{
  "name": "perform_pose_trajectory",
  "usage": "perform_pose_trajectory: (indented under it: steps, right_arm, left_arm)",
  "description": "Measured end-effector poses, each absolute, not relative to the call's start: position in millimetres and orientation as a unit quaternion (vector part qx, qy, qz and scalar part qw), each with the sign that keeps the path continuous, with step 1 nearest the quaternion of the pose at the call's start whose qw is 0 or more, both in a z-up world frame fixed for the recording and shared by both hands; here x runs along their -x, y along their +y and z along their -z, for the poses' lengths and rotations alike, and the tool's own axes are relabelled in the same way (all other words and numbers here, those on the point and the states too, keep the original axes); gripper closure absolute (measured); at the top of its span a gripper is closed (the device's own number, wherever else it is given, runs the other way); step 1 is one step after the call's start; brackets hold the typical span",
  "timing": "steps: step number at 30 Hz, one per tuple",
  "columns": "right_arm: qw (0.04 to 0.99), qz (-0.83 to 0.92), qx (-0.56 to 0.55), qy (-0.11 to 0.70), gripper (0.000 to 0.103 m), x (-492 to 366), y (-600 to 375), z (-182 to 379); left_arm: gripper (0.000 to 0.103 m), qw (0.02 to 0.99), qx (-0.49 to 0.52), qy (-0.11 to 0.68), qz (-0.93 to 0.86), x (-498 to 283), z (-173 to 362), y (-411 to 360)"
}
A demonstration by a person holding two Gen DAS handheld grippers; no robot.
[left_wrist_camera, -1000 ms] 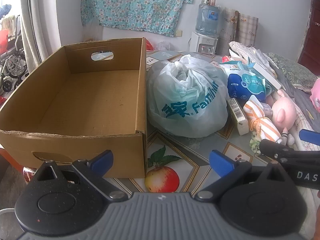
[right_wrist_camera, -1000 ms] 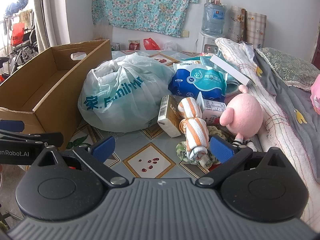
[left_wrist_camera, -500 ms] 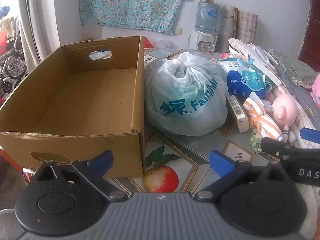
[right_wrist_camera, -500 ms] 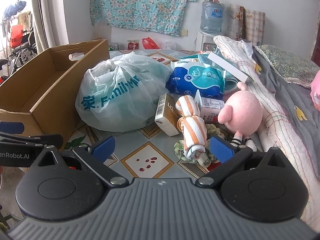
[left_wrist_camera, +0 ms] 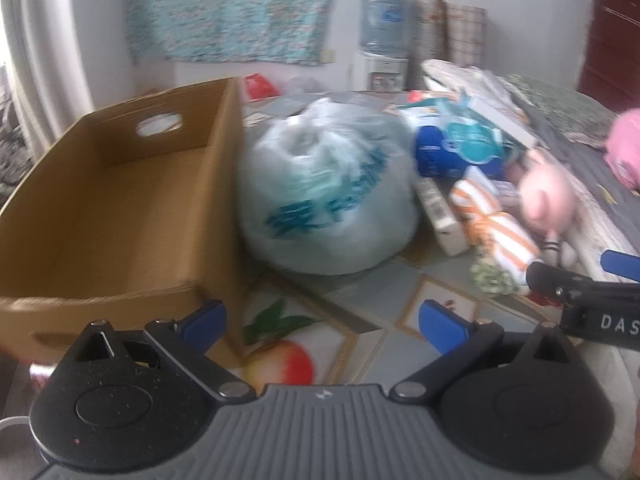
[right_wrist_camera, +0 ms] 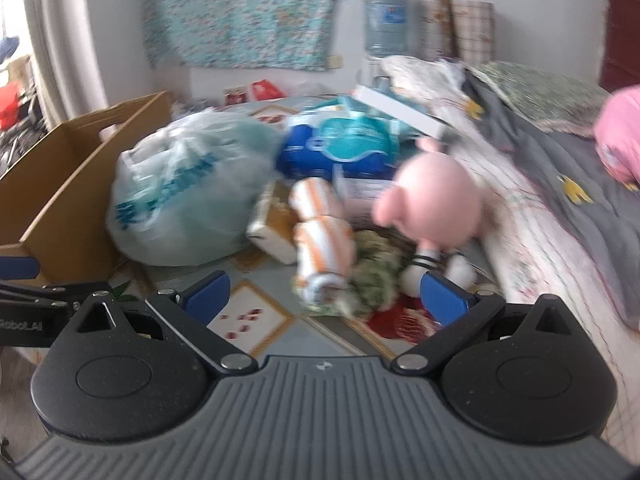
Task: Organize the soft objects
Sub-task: 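Move the right tool toward the pink plush doll and lower over it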
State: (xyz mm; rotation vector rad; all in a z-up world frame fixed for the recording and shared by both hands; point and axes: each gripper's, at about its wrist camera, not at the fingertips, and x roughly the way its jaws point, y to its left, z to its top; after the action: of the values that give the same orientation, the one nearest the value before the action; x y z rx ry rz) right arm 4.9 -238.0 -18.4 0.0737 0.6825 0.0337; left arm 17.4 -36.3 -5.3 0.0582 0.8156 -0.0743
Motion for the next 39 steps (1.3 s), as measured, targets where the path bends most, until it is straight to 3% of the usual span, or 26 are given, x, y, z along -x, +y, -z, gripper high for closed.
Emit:
perform_pose_trajectory:
  steps: [12, 22, 25, 28, 30, 36, 39]
  right_arm:
    - [0.965, 0.051, -0.096, 0.238, 0.001, 1.9, -333.3, 32.3]
    - [0.957, 0.057, -0.185, 0.215, 0.001, -35.3, -393.5, 36.8]
    - [0.954, 0.048, -0.203, 0.216, 0.001, -46.2, -398.7, 39.9]
    - [0.952, 0.041, -0.215, 0.215, 0.003, -55.3, -400.8, 42.2]
    - [0.950, 0.035, -0.223, 0.217, 0.007, -60.1, -401.4, 42.8]
    - [0.938, 0.017, -0.255, 0.233, 0.036, -76.8, -405.1, 51.5]
    - [0.933, 0.013, -0.267, 0.242, 0.045, -85.4, -407.4, 57.8]
  left_arm:
    - [0.000, 0.917, -0.097, 0.357, 0.149, -36.5, -8.6, -107.9]
    - [0.001, 0.920, -0.100, 0.300, 0.233, -78.9, -8.1, -161.9]
    - [0.007, 0.913, -0.095, 0.299, 0.259, -94.9, -6.1, -176.5]
    - [0.019, 0.897, -0.090, 0.319, 0.291, -114.1, -0.3, -191.7]
    - [0.021, 0.886, -0.084, 0.332, 0.312, -122.9, 3.4, -200.4]
    - [0.021, 0.860, -0.103, 0.361, 0.346, -137.8, 17.3, -228.2]
    - [0.025, 0.856, -0.121, 0.365, 0.345, -142.6, 23.6, -239.6]
